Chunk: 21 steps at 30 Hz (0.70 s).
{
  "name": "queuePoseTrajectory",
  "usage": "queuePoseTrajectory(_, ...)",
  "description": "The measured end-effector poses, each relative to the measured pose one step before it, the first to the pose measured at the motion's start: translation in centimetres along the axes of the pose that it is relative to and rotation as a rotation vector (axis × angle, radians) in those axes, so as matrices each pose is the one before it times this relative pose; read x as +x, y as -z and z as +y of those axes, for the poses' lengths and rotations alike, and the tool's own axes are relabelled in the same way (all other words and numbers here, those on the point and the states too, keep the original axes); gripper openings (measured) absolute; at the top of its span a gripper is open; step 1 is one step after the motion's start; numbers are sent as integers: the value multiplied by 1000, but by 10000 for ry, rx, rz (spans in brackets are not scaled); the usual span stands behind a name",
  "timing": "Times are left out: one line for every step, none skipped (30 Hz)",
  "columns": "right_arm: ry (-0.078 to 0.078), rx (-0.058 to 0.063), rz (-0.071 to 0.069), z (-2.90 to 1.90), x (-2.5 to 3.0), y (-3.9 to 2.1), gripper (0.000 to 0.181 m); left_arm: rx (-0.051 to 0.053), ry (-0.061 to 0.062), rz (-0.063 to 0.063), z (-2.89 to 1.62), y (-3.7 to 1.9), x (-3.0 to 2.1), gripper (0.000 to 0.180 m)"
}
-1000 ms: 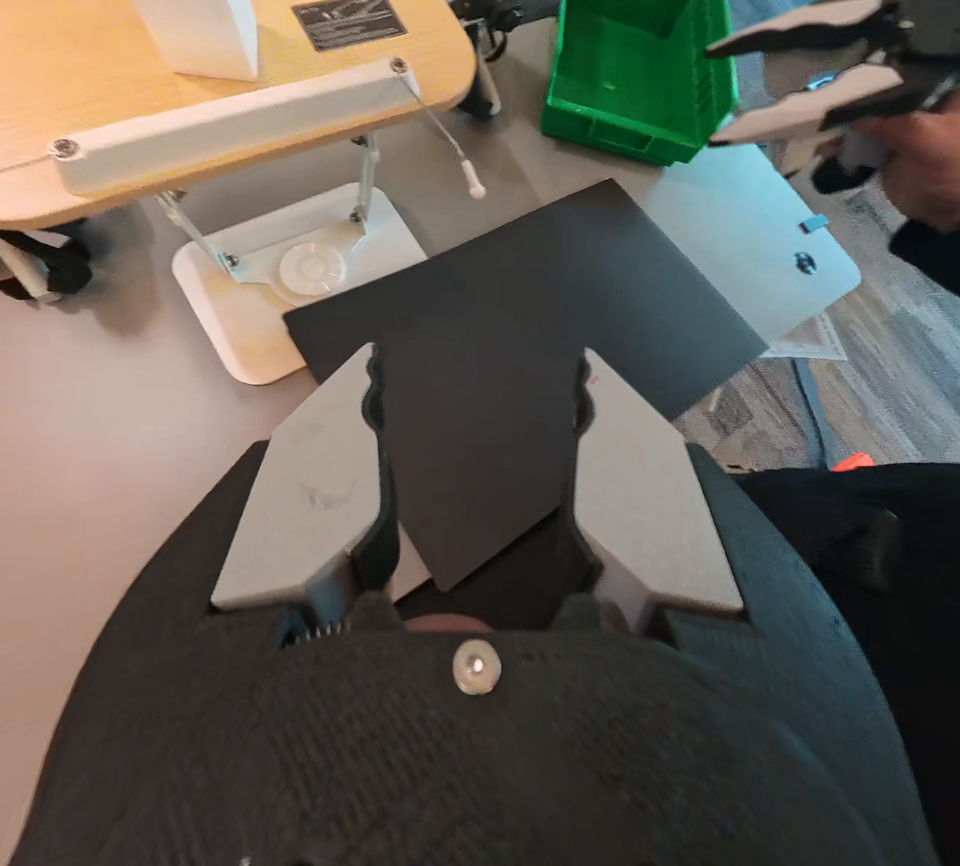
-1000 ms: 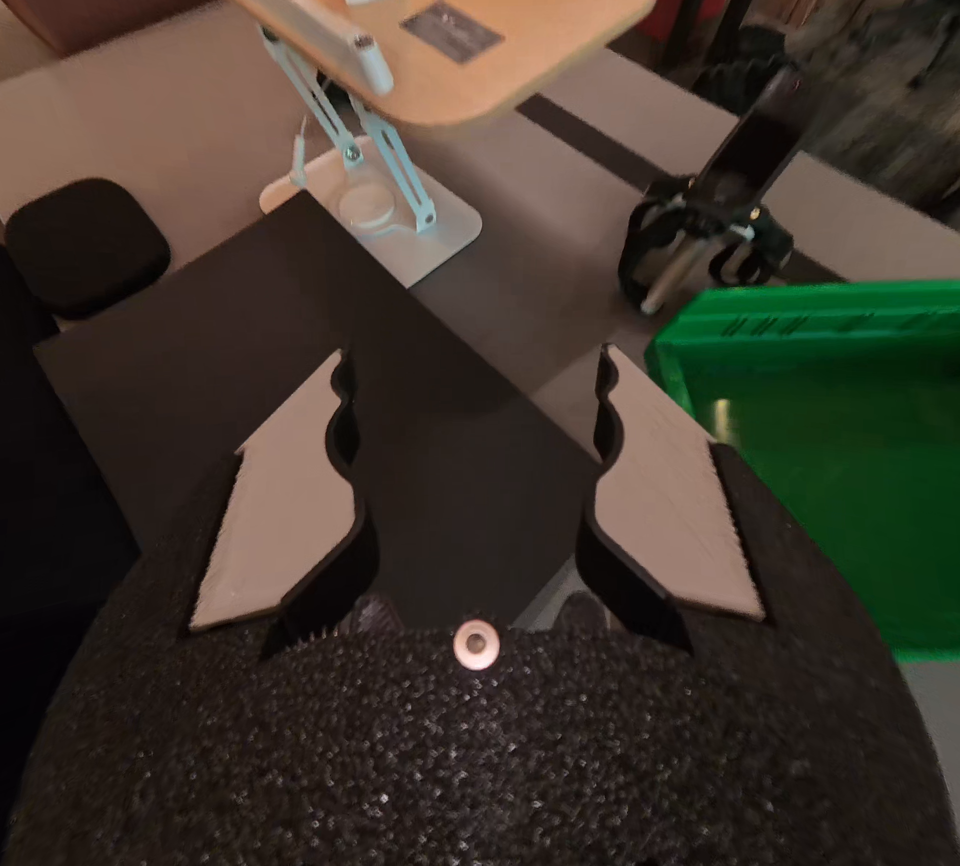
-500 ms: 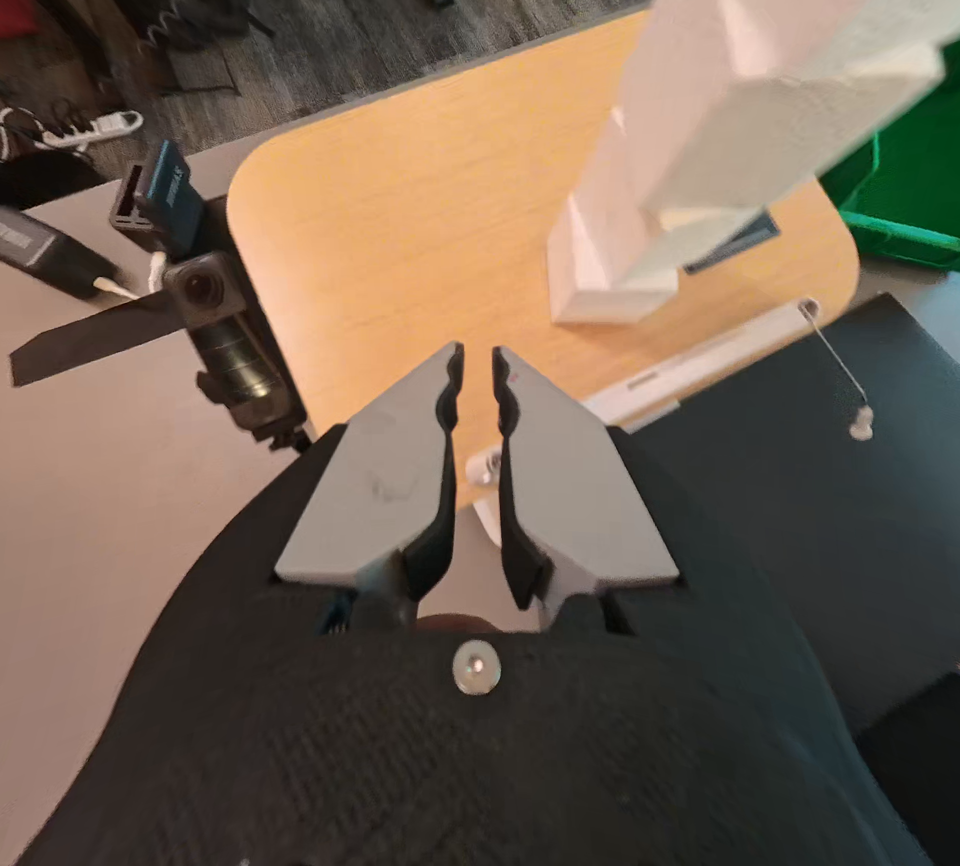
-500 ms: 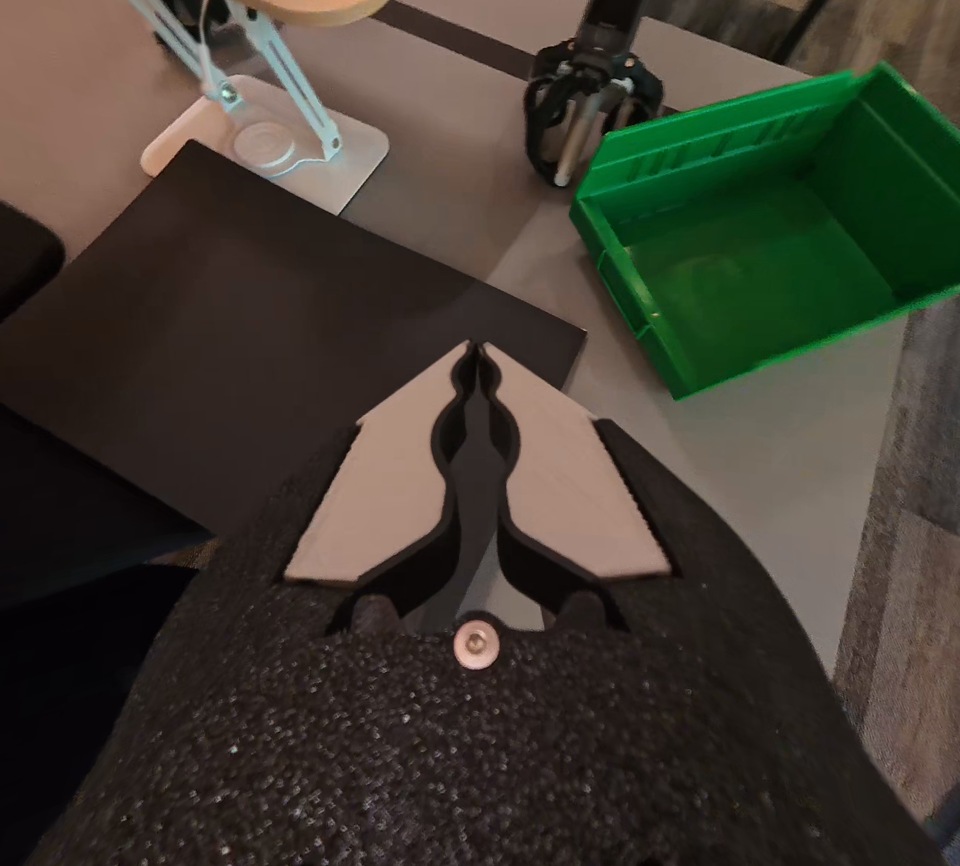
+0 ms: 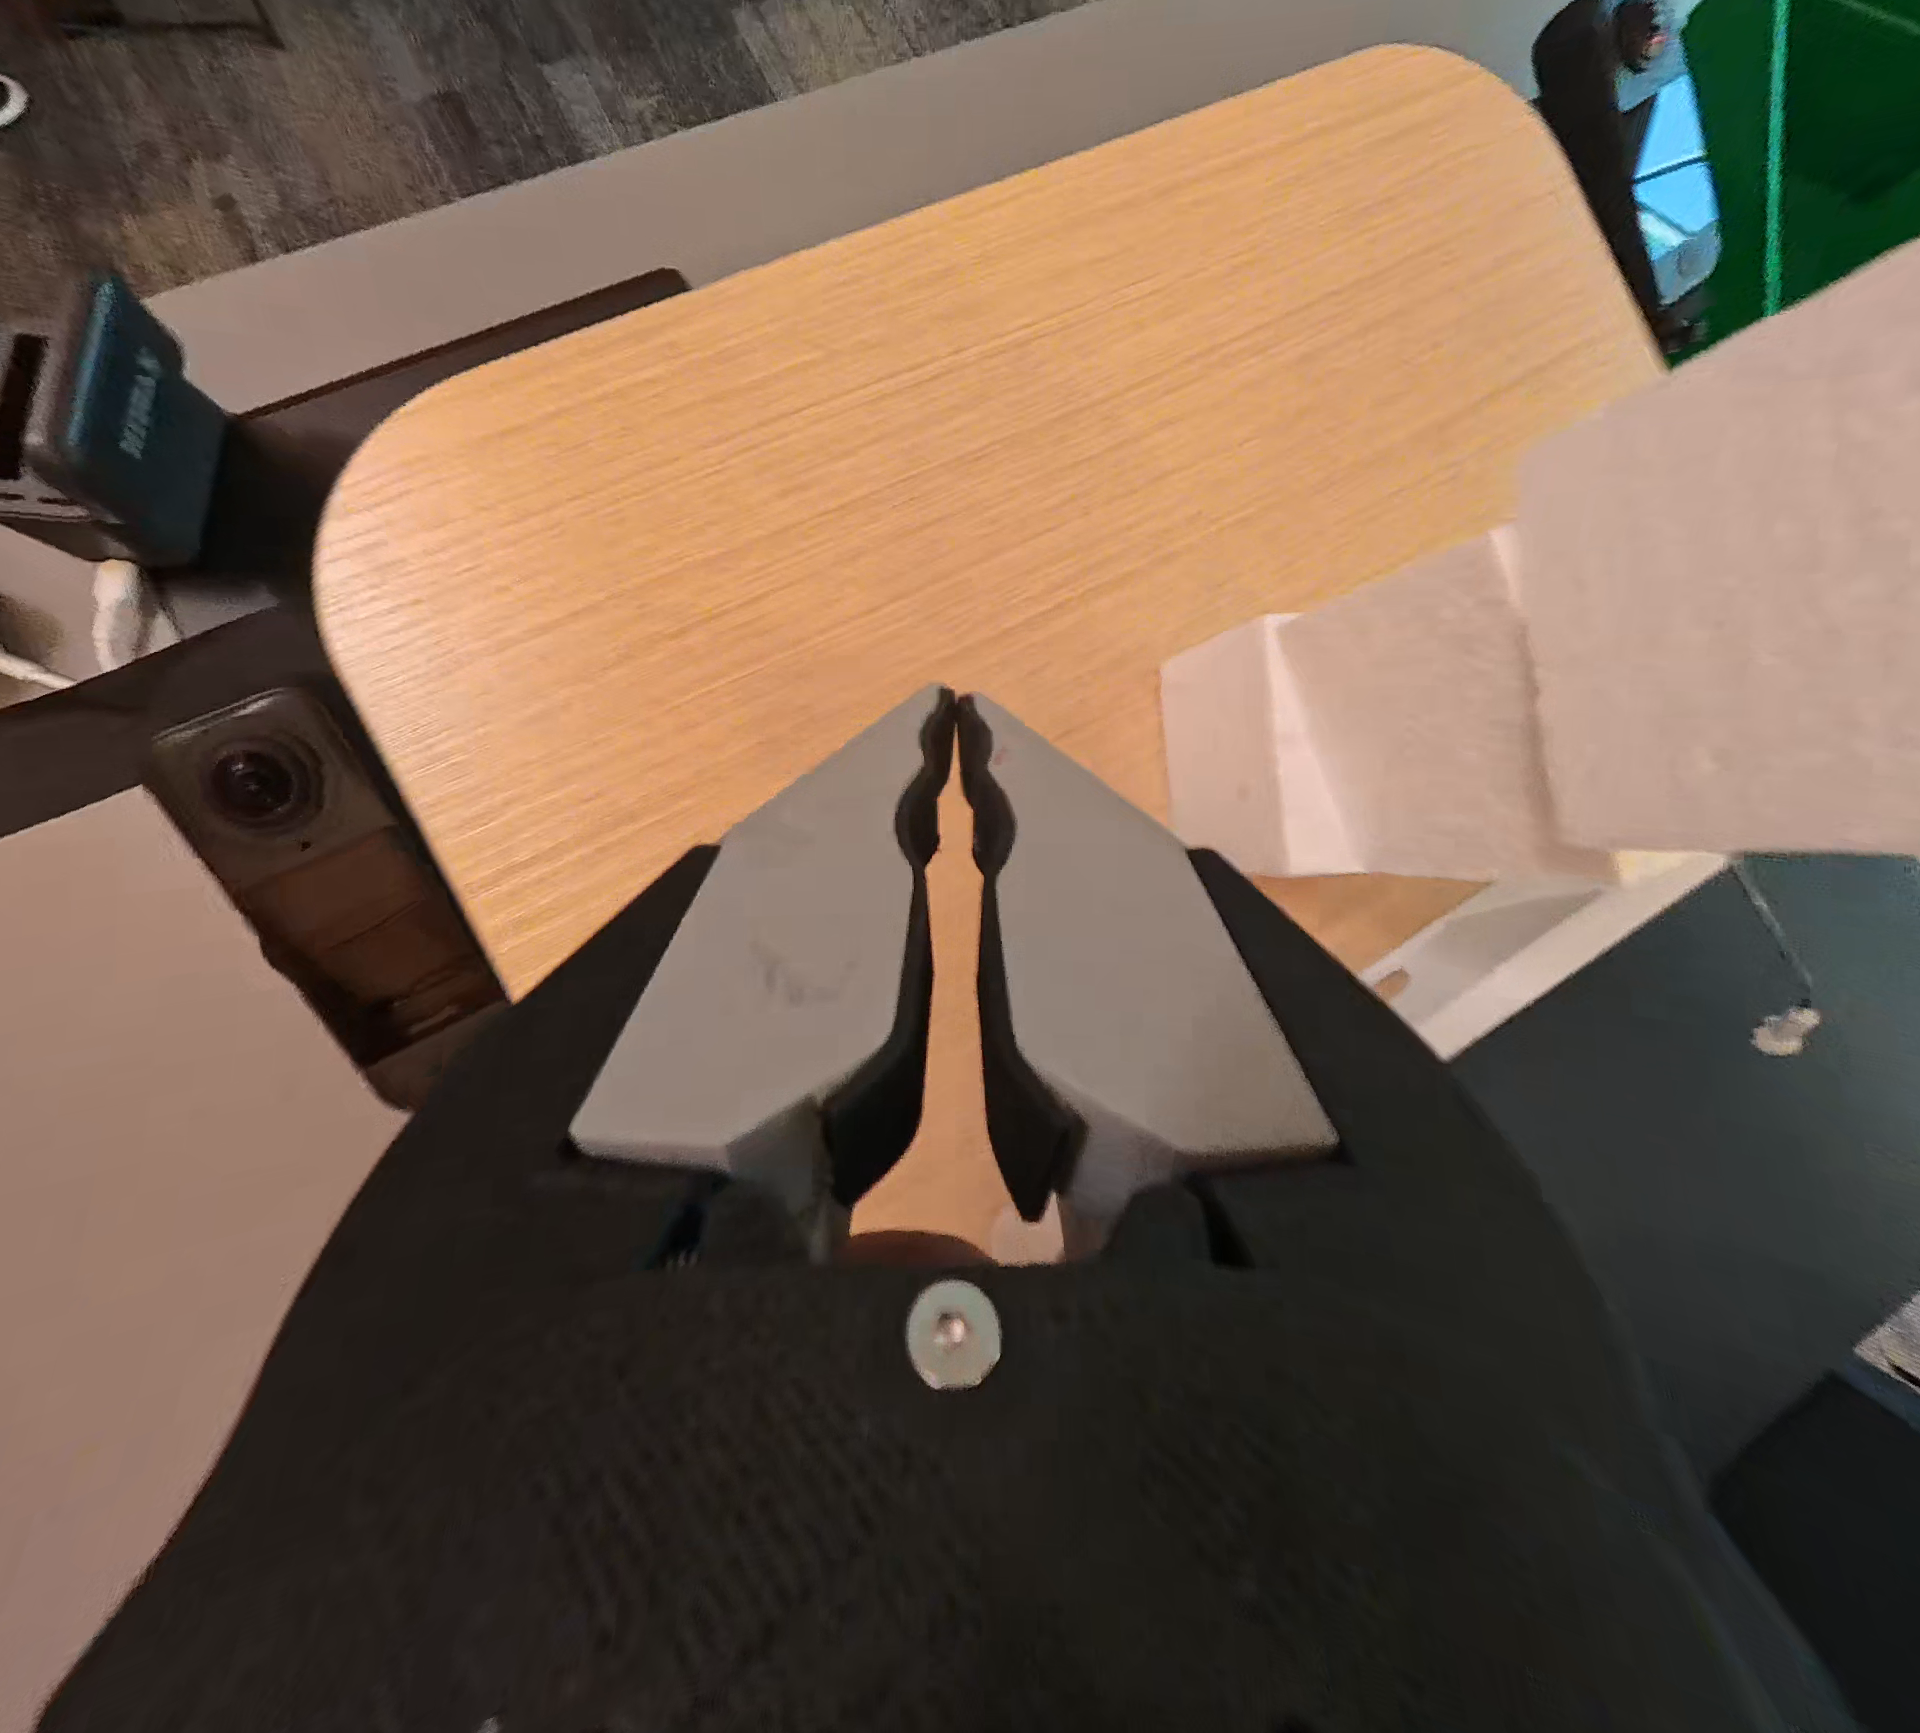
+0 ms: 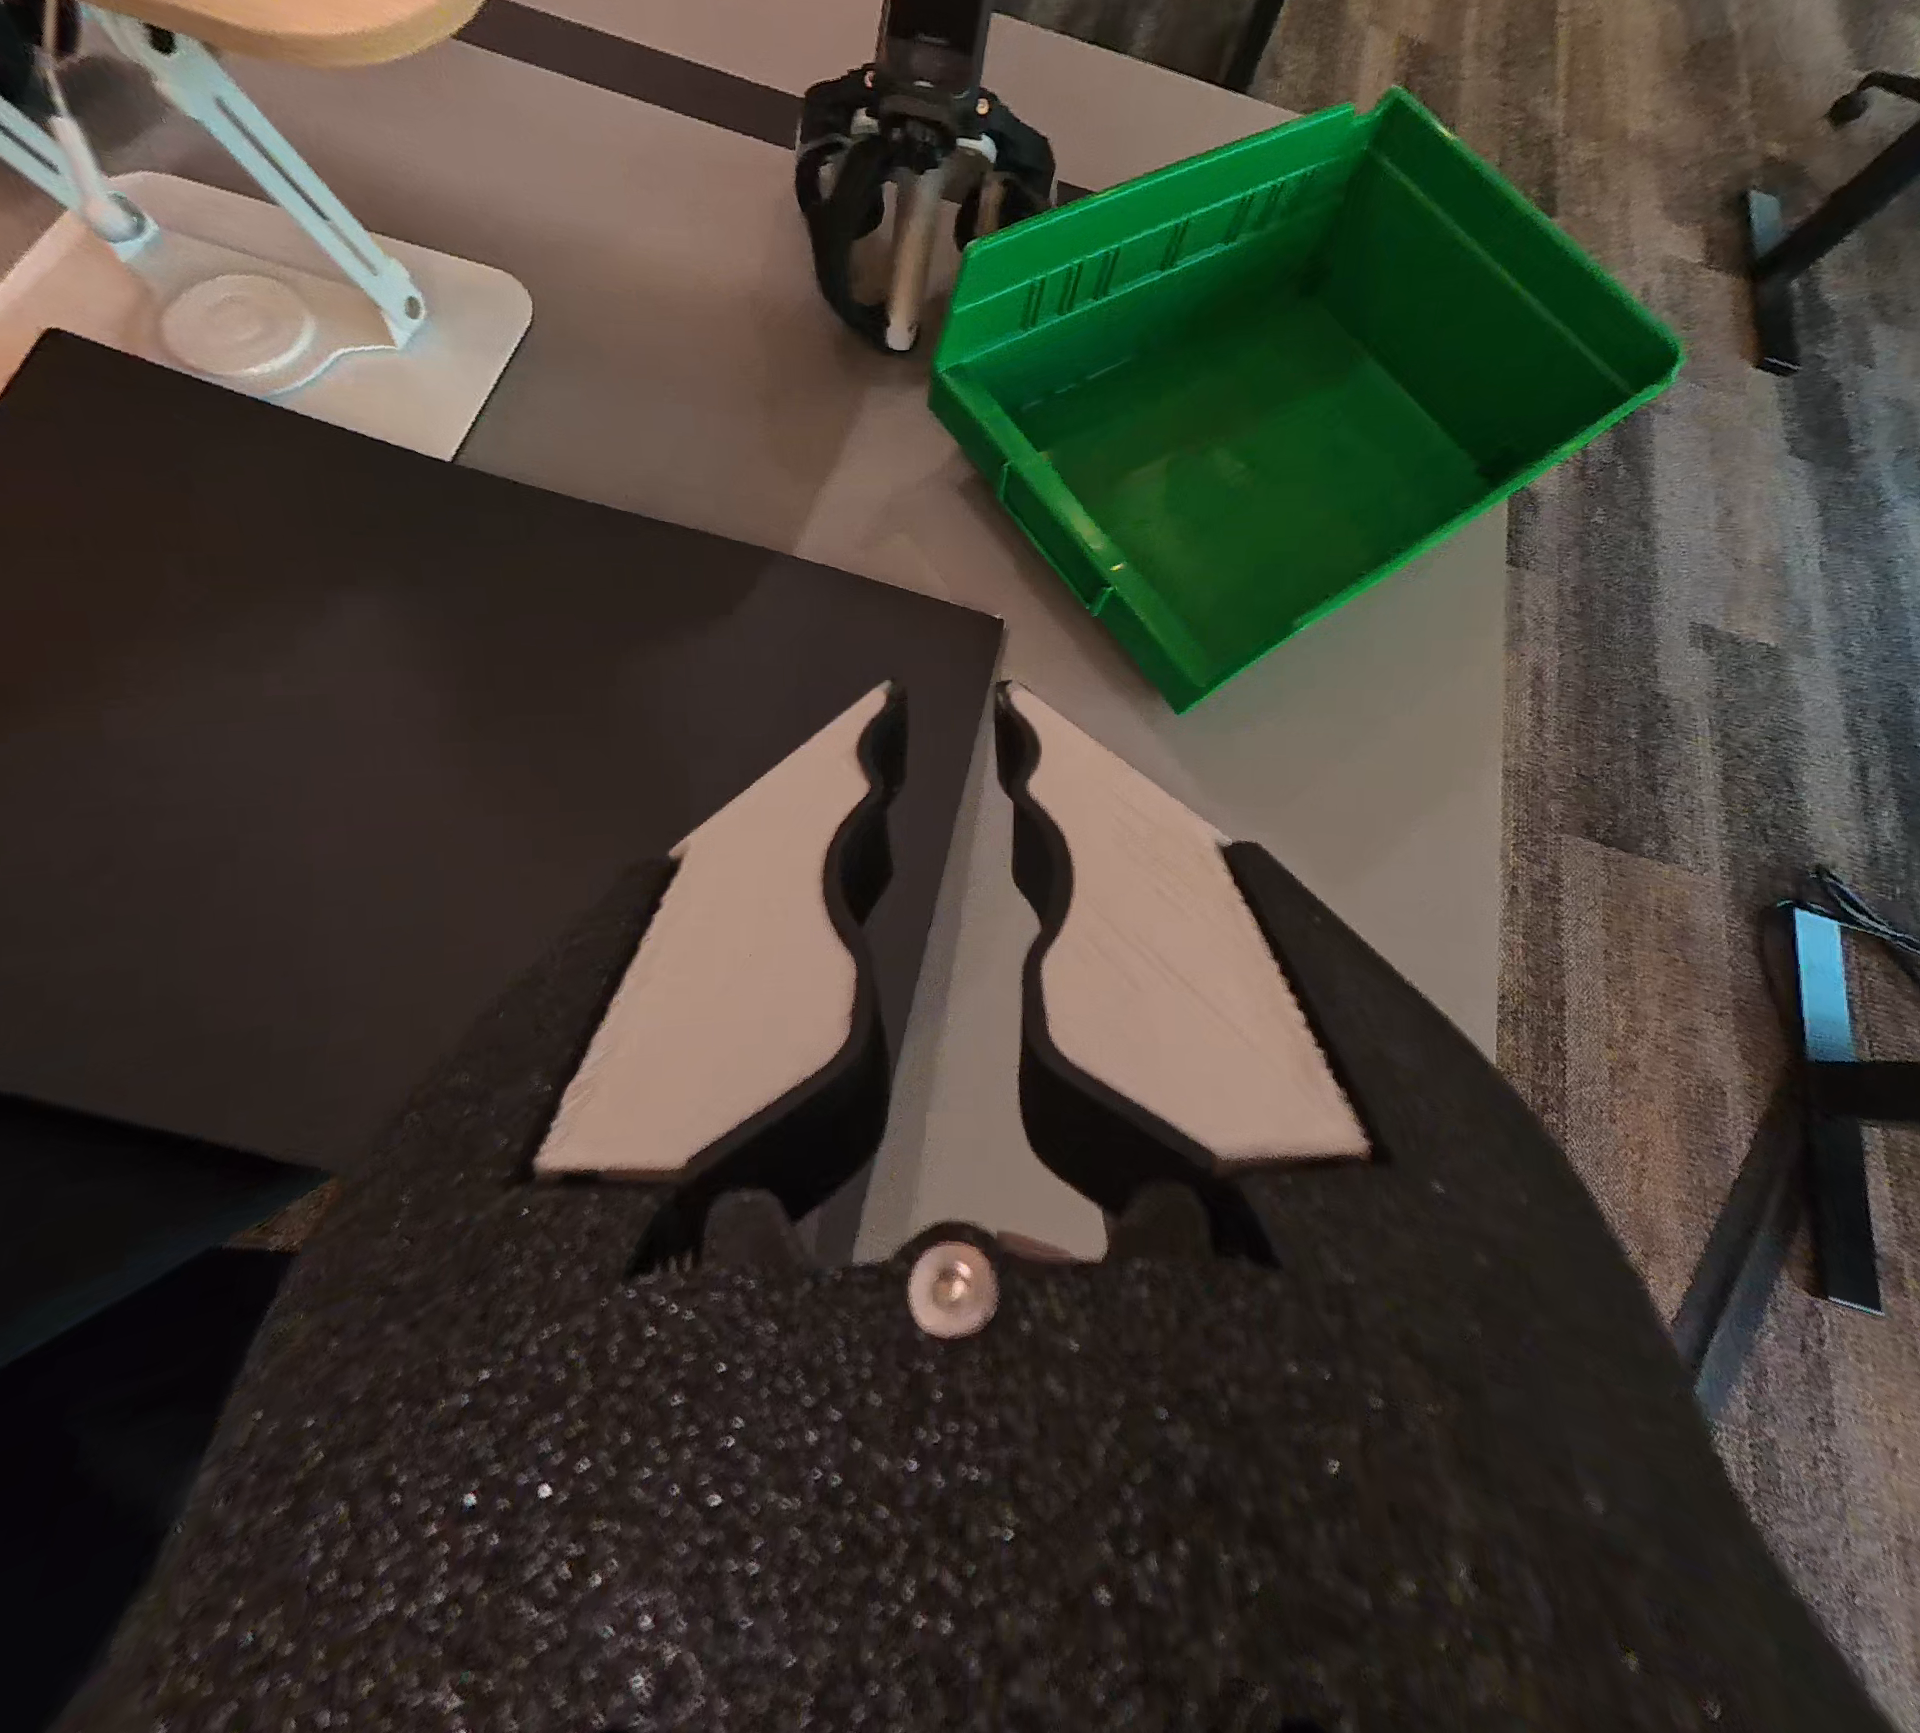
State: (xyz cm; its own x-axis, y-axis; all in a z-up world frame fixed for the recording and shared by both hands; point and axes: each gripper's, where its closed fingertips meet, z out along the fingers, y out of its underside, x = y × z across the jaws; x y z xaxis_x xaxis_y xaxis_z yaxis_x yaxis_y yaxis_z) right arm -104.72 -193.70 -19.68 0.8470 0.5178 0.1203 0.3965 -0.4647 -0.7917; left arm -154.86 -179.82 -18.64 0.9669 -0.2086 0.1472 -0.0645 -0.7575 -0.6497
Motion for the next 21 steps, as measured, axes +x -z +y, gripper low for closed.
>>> queuePoseTrajectory(-72, -19, -64, -36, 98, -317, 15, 82, -16, 204, -260, -37, 703, 0)
queuePoseTrajectory(-69, -37, -48, -50, 135, -369, 15, 44, -45, 216, -259, -49, 865, 0)
queuePoseTrajectory(-59, -36, -14, -102, 165, -426, 15, -25, -60, 302, -189, -127, 1135, 0)
queuePoseTrajectory(-45, -33, -35, -162, 111, -458, 17, -54, -56, 320, -148, -167, 1272, 0)
queuePoseTrajectory(-24, -5, -54, -262, 62, -464, 18, -46, -130, 319, -159, -162, 1331, 0)
queuePoseTrajectory(16, 21, -43, -349, 68, -475, 19, 8, -237, 190, -244, -123, 1165, 0)
queuePoseTrajectory(69, 33, -15, -443, 148, -486, 20, 18, -324, 54, -284, -78, 949, 0)
queuePoseTrajectory(114, 24, 14, -503, 257, -533, 21, -13, -320, -8, -261, -55, 786, 0)
queuePoseTrajectory(139, 9, 16, -574, 356, -561, 24, -32, -256, 9, -241, -19, 691, 0)
queuePoseTrajectory(147, 2, 10, -632, 430, -613, 26, -45, -198, 23, -195, -24, 581, 0)
queuePoseTrajectory(148, 1, 19, -690, 550, -651, 29, -48, -167, -9, -118, 16, 433, 0)
queuePoseTrajectory(142, -8, 36, -698, 642, -677, 32, 15, -159, 78, -134, 68, 532, 0)
queuePoseTrajectory(104, -11, 25, -686, 691, -697, 34, 89, -161, 233, -190, 114, 786, 0)
queuePoseTrajectory(-6, -11, -49, -611, 588, -726, 37, 109, -152, 304, -158, 168, 909, 0)
queuePoseTrajectory(-127, -26, -199, -501, 323, -744, 40, 121, -161, 306, -137, 231, 929, 0)
queuePoseTrajectory(-176, -19, -303, -390, 85, -740, 43, 161, -180, 247, -146, 321, 836, 0)
queuePoseTrajectory(-208, -40, -331, -194, -62, -765, 45, 174, -173, 125, -121, 379, 619, 0)
queuePoseTrajectory(-266, -163, -423, 165, -312, -800, 45, 117, -114, -41, 12, 430, 323, 0)
queuePoseTrajectory(-387, -290, -549, 534, -637, -830, 45, 24, -25, -142, 191, 461, 114, 0)
queuePoseTrajectory(-514, -329, -662, 894, -939, -888, 45, -20, 50, -171, 323, 500, 61, 0)
queuePoseTrajectory(-571, -300, -813, 1244, -1282, -999, 45, -4, 81, -173, 374, 519, 111, 0)
